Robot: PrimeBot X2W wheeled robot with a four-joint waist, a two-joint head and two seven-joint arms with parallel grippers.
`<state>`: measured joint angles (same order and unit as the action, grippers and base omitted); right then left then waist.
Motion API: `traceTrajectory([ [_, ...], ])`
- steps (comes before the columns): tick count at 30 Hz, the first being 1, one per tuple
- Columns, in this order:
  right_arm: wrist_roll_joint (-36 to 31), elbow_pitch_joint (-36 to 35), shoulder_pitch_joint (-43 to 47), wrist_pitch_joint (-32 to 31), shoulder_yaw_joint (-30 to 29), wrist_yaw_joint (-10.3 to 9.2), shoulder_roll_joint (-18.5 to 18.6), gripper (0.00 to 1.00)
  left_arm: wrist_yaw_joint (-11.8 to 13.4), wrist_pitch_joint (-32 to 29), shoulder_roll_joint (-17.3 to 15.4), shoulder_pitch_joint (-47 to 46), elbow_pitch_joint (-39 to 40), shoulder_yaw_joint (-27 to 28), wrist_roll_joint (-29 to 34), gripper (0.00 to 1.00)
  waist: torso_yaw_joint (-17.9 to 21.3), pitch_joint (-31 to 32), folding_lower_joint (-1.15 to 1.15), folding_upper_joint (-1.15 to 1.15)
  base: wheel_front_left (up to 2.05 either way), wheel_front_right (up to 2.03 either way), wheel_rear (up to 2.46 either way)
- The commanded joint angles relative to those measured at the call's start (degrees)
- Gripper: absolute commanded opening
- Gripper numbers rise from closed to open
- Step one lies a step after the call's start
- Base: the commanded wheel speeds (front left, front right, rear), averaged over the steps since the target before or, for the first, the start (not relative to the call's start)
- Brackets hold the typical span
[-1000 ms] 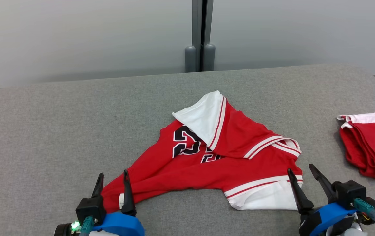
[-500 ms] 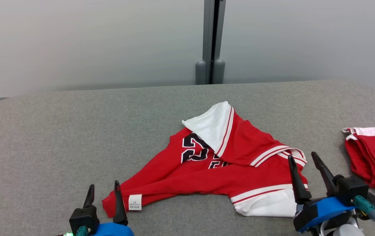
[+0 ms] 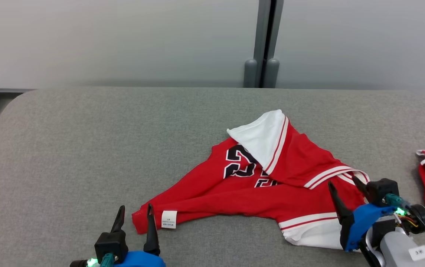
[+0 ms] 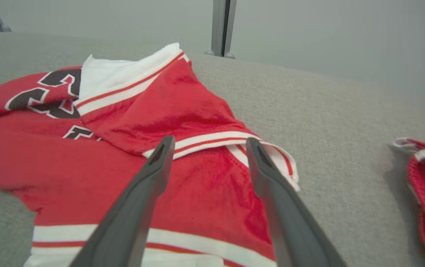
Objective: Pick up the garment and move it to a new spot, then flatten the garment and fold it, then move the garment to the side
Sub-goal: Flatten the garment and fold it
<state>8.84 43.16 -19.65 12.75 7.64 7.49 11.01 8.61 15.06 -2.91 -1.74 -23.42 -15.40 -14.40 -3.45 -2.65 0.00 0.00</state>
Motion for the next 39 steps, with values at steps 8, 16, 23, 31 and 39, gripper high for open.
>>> traceTrajectory([
  [8,3.32,11.52,-7.96,-6.57,7.23,0.01,1.87,1.0,1.09,0.16,0.02,-2.68,0.7,-2.15,-1.68,1.0,-4.44,-4.1,0.0,0.0,0.0,0.0,0.0],
  [16,7.01,16.18,-11.59,-9.46,12.79,0.01,3.34,0.0,1.91,0.16,0.02,-4.3,1.6,-3.58,-2.46,1.0,-6.3,-7.1,0.0,0.0,0.0,0.0,0.0],
  [23,7.7,17.31,-17.71,-3.34,11.84,-0.02,6.33,0.0,2.47,0.16,0.03,-5.86,2.14,-5.04,-3.29,1.0,-7.71,-8.85,0.0,0.0,0.0,0.0,0.0],
  [31,3.37,19.43,-25.83,2.06,5.17,0.0,9.24,0.0,2.89,0.16,0.04,-7.49,2.94,-7.13,-3.6,1.0,-10.03,-11.36,0.0,0.0,0.0,0.0,0.0],
  [39,-0.88,16.78,-24.95,2.46,-4.28,0.0,7.02,1.0,3.73,0.16,0.03,-7.79,3.13,-7.93,-3.97,1.0,-9.49,-11.4,0.0,0.0,0.0,0.0,0.0],
])
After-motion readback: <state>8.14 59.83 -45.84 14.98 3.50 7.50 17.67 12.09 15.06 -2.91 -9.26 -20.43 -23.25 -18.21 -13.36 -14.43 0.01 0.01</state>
